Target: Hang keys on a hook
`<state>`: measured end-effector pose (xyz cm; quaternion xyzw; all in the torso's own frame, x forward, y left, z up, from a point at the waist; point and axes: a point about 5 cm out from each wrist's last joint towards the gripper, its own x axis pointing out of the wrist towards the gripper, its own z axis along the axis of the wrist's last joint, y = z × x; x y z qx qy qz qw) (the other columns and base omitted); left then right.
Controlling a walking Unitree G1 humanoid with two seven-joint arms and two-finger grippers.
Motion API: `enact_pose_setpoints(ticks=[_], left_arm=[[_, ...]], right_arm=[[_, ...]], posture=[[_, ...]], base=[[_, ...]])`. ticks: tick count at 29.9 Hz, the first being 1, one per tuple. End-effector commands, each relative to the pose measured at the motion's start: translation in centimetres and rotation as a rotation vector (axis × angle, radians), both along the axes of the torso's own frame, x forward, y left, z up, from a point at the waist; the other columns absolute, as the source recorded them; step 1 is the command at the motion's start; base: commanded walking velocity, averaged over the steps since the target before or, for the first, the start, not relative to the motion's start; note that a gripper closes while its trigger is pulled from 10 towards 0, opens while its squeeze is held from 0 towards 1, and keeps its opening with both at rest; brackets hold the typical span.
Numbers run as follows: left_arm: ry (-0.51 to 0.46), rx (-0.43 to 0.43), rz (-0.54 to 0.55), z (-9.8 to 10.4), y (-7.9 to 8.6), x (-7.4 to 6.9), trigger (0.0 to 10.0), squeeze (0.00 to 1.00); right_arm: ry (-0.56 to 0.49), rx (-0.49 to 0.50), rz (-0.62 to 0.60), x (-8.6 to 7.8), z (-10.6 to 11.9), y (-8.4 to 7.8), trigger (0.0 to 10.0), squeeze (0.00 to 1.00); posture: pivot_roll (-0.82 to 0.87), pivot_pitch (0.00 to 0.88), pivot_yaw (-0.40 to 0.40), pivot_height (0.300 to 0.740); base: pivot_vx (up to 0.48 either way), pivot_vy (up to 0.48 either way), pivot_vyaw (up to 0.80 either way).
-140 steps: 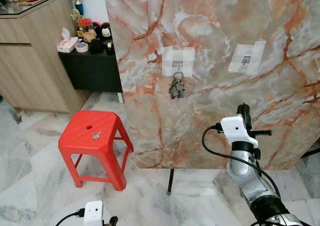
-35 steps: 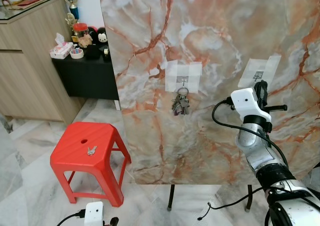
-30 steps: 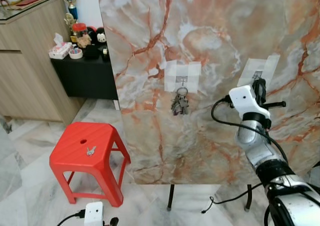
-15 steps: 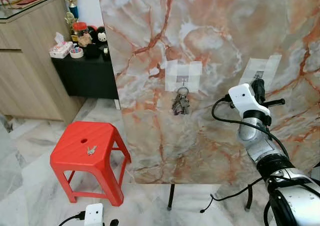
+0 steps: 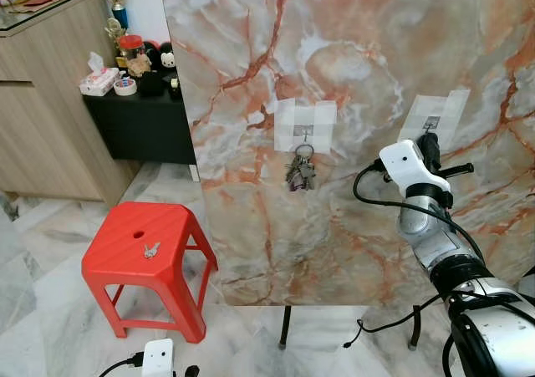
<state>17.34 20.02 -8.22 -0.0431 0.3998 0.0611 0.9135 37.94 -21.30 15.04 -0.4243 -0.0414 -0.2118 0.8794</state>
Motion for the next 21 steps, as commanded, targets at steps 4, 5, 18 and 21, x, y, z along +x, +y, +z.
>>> enact_pose_setpoints(ticks=[4, 5, 18, 21], left_arm=[[0.027, -0.005, 0.015, -0.28, 0.35, -0.63, 10.0, 0.0], [0.029, -0.005, 0.016, -0.29, 0.42, -0.68, 10.0, 0.0], [0.043, -0.006, 0.018, -0.36, 0.56, -0.77, 10.0, 0.0], [0.047, -0.008, 0.015, -0.36, 0.08, -0.53, 10.0, 0.0]], right_arm=[[-0.009, -0.004, 0.045, 0.46, 0.84, 0.46, 10.0, 0.0], [-0.006, -0.004, 0.048, 0.44, 0.77, 0.48, 10.0, 0.0], [0.01, 0.023, 0.068, 0.36, 0.34, 0.72, 10.0, 0.29], [0.019, 0.031, 0.073, 0.35, 0.22, 0.76, 10.0, 1.0]], posture=[[0.01, 0.0, -0.005, 0.706], [0.01, 0.0, -0.005, 0.706], [0.01, 0.0, -0.005, 0.706], [0.01, 0.0, -0.005, 0.706]], base=[[0.0, 0.0, 0.0], [0.0, 0.0, 0.0], [0.0, 0.0, 0.0], [0.0, 0.0, 0.0]])
